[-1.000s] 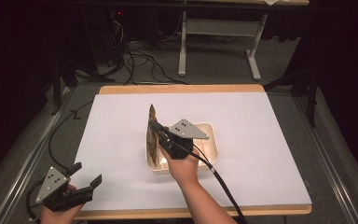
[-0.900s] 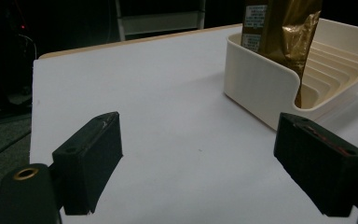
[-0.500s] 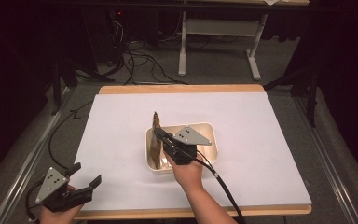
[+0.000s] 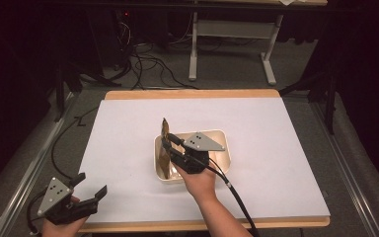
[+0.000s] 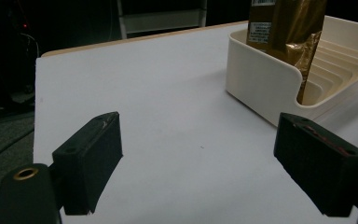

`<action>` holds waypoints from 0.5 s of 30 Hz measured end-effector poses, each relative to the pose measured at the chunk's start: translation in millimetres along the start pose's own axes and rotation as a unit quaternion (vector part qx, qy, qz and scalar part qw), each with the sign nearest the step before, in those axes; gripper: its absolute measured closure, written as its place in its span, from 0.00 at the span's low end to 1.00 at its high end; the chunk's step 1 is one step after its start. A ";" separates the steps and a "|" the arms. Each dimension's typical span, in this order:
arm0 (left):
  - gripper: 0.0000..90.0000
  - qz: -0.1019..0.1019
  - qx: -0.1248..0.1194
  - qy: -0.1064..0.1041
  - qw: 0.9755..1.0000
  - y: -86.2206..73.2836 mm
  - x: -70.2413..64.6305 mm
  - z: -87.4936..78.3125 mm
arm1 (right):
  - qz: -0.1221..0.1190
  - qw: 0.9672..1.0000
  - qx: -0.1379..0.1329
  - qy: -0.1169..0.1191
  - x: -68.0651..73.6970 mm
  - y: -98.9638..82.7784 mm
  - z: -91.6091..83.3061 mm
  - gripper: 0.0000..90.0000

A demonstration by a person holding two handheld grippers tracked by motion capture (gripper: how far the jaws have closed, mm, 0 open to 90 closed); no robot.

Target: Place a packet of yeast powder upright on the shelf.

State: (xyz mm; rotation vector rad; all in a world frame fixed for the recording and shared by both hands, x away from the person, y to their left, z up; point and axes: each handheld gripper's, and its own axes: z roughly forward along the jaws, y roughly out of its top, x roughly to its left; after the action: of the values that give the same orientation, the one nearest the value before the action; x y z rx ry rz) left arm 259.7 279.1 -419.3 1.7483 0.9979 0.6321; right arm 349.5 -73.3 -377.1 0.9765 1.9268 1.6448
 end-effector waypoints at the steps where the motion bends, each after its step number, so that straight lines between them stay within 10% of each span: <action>1: 0.17 0.000 0.000 0.000 1.000 0.0 0.0 0.0 | 0.002 1.000 0.002 0.001 0.0 0.5 0.2 0.71; 15: 0.17 0.000 0.002 0.000 1.000 -0.5 0.6 0.3 | -0.008 1.000 0.004 -0.009 -0.2 9.8 -4.1 0.52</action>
State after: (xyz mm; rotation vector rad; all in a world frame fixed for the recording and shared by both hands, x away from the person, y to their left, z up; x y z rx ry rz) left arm 260.0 279.6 -419.8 1.7518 0.9997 0.6307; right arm 349.1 -75.7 -366.7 0.9738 1.9266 1.6161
